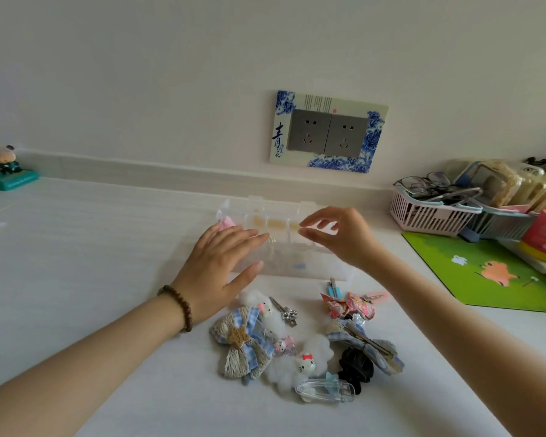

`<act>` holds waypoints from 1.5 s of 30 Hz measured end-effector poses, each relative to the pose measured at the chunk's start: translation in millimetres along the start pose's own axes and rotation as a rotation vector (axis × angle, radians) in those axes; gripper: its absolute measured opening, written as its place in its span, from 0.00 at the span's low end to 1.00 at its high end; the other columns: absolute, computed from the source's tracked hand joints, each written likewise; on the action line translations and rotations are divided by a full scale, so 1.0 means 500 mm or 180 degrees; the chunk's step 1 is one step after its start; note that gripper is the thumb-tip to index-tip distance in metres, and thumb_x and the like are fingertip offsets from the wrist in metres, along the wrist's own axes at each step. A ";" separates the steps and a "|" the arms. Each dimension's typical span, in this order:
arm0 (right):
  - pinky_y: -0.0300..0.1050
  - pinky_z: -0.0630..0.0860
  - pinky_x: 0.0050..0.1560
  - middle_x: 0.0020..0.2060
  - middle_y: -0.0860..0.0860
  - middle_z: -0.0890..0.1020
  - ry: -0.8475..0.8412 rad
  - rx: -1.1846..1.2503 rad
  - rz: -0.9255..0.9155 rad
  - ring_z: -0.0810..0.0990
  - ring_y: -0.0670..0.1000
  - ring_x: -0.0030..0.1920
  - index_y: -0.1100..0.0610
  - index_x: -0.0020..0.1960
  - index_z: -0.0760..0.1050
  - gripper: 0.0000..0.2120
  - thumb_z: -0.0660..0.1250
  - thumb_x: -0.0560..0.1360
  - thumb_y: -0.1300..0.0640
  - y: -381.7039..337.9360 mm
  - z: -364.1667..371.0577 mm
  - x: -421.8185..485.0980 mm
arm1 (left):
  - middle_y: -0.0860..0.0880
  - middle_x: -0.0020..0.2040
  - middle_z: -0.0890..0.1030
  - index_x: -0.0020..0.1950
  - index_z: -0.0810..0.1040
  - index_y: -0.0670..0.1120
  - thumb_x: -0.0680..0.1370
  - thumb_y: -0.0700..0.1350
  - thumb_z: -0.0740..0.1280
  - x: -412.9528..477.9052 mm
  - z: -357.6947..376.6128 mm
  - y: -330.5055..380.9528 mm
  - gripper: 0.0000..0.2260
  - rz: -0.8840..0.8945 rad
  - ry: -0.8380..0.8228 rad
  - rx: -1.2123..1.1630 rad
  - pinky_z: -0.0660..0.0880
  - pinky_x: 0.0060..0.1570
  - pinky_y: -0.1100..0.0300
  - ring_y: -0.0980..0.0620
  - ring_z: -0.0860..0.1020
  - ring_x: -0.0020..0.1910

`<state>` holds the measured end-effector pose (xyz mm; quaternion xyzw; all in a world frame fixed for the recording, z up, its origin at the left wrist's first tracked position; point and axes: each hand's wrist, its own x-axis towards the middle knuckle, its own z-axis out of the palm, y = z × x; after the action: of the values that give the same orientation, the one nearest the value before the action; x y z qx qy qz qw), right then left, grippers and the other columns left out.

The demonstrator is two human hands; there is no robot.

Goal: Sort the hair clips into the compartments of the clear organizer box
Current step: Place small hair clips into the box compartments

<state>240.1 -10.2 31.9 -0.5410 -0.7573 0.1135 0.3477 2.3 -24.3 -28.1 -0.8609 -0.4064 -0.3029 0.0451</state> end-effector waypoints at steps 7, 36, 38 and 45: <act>0.40 0.77 0.41 0.40 0.43 0.84 -0.0626 0.0621 -0.0286 0.81 0.46 0.40 0.51 0.42 0.82 0.03 0.72 0.69 0.54 -0.048 0.006 -0.084 | 0.53 0.69 0.70 0.70 0.63 0.55 0.78 0.60 0.47 0.001 -0.002 -0.015 0.23 0.0113 0.0098 -0.0044 0.50 0.71 0.55 0.53 0.62 0.71; 0.29 0.71 0.34 0.36 0.44 0.79 -0.1326 0.0112 0.0644 0.74 0.41 0.32 0.52 0.44 0.80 0.11 0.75 0.66 0.49 -0.041 0.022 -0.132 | 0.49 0.67 0.71 0.66 0.71 0.50 0.77 0.62 0.43 0.000 0.002 -0.031 0.28 -0.0342 0.0365 -0.0696 0.57 0.69 0.59 0.56 0.60 0.71; 0.33 0.70 0.40 0.41 0.41 0.76 -0.1220 -0.0309 0.0592 0.74 0.41 0.40 0.50 0.48 0.78 0.16 0.75 0.65 0.43 -0.035 0.021 -0.131 | 0.49 0.67 0.71 0.66 0.71 0.50 0.77 0.62 0.44 0.000 0.002 -0.031 0.28 -0.0329 0.0380 -0.0686 0.56 0.69 0.60 0.55 0.60 0.70; 0.31 0.73 0.39 0.40 0.49 0.83 -0.1351 0.0027 0.0740 0.77 0.43 0.36 0.53 0.44 0.82 0.11 0.76 0.65 0.48 -0.032 0.016 -0.132 | 0.49 0.66 0.72 0.65 0.72 0.50 0.78 0.61 0.45 -0.002 0.003 -0.031 0.26 -0.0343 0.0386 -0.0686 0.57 0.69 0.60 0.54 0.61 0.70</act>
<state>234.6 -74.2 7.9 -0.5871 -0.7456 0.2670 0.1676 -8.5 -14.0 -32.4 -0.8177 -0.4137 -0.3983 -0.0396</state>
